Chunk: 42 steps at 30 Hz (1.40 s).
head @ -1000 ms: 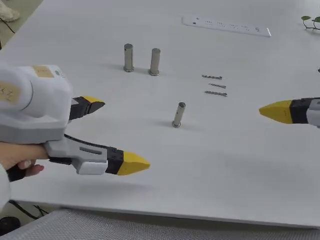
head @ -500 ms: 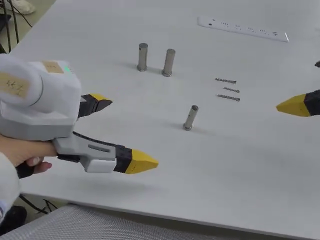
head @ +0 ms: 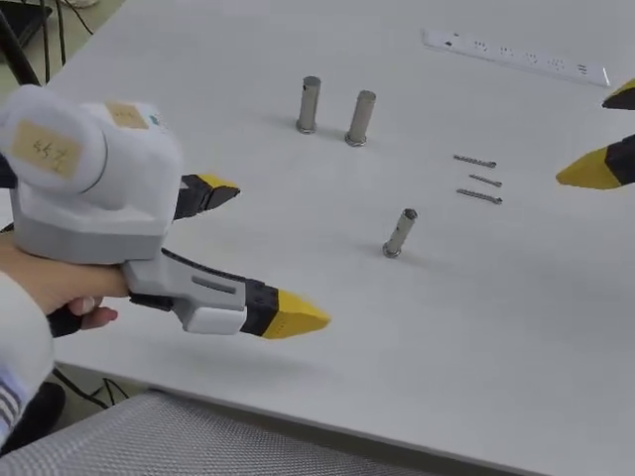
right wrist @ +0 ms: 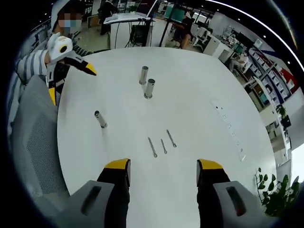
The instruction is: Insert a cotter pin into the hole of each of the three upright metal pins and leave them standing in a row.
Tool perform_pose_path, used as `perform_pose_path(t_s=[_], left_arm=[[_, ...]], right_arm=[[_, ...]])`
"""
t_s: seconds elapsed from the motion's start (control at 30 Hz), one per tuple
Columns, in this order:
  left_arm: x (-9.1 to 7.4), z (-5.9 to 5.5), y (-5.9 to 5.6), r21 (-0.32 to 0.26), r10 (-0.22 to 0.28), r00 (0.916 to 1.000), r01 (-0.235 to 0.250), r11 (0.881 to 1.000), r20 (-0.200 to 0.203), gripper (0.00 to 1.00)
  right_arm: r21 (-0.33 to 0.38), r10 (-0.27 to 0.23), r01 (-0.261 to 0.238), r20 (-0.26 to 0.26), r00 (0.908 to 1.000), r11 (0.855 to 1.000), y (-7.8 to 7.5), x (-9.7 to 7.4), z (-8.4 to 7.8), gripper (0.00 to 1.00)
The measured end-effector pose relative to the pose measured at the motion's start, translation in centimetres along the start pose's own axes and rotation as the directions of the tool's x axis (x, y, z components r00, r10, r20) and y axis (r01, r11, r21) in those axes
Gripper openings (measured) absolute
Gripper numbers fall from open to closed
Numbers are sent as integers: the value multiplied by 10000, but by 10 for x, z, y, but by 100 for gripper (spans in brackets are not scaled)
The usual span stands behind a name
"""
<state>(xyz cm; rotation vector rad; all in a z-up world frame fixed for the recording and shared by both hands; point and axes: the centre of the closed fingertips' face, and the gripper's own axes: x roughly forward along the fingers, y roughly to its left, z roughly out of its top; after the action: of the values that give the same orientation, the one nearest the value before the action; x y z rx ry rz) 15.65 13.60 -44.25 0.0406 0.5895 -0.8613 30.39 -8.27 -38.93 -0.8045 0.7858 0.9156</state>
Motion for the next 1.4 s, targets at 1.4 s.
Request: perform_pose_path(t_s=[1.4], left_arm=[[9,14,-17,-323,-568,9982,574,9978,176,95]], right_arm=[[-761,2185,-2388,-2106,9528,9681,21,89,-25,12]])
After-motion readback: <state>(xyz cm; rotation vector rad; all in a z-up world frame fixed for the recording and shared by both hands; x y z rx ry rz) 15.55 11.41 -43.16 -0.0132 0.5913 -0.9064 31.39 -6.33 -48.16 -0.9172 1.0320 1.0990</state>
